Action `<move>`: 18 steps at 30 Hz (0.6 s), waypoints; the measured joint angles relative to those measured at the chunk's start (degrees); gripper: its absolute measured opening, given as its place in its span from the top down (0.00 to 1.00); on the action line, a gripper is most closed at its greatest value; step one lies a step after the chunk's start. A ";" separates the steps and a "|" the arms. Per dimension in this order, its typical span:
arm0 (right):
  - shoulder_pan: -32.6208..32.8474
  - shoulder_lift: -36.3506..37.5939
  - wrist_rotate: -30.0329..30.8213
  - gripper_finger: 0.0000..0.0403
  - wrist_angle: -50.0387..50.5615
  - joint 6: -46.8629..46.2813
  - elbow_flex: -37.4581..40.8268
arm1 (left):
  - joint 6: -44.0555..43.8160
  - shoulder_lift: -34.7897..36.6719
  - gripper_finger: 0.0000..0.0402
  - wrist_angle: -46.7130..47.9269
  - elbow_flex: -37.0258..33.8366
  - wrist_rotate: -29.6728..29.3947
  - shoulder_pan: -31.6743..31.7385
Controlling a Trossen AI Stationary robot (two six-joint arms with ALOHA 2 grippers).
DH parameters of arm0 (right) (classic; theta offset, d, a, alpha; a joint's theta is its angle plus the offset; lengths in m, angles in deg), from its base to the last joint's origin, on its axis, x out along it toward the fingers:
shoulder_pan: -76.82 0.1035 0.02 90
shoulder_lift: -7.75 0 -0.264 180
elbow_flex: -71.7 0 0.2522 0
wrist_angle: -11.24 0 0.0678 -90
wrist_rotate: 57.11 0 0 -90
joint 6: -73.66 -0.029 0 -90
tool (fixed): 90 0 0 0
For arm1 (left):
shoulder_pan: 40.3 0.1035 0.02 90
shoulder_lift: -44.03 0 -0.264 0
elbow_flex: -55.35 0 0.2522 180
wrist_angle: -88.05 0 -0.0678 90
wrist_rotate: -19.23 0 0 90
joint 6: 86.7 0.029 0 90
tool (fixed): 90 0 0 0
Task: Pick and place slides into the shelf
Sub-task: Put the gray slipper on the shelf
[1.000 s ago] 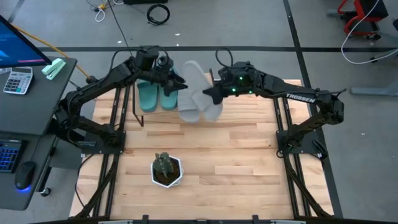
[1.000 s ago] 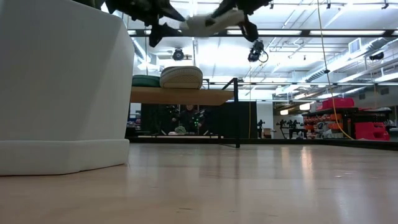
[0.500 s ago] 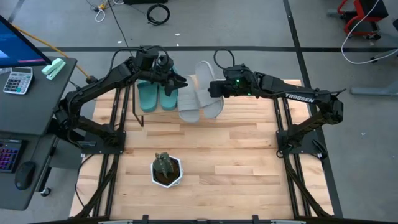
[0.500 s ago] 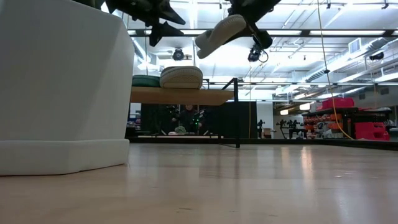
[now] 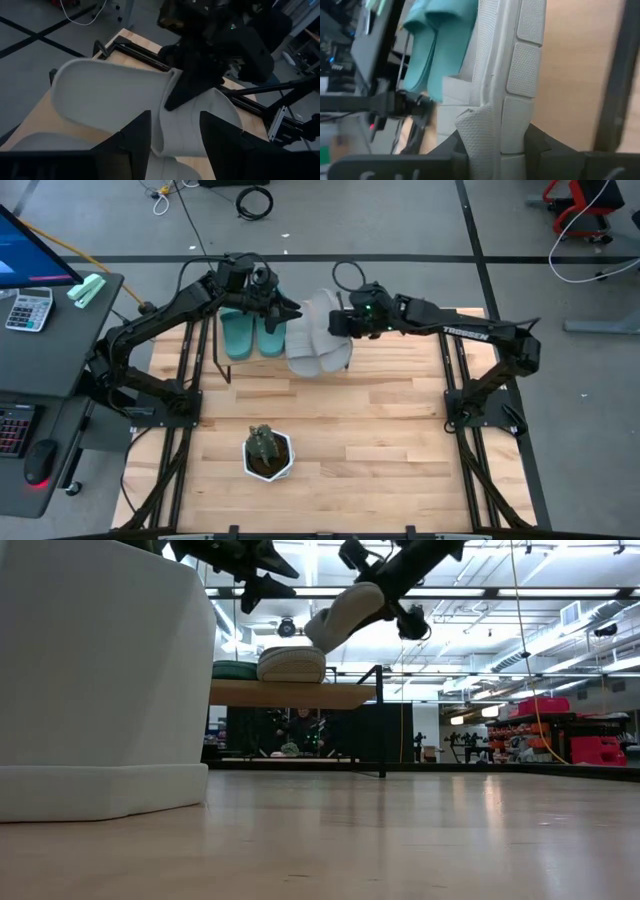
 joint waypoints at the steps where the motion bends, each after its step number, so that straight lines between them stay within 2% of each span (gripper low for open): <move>1: -0.12 -0.46 -0.87 0.77 -0.76 -0.03 0.00 | 0.00 0.00 0.57 0.09 0.00 0.00 0.00; 6: -1.21 -1.89 -3.04 0.77 -1.64 0.00 -0.04 | 0.02 0.00 0.56 0.54 0.00 0.01 0.00; 18: -2.10 0.14 -0.83 0.77 0.21 0.65 -0.02 | 0.17 0.00 0.57 1.27 -0.02 0.02 -0.13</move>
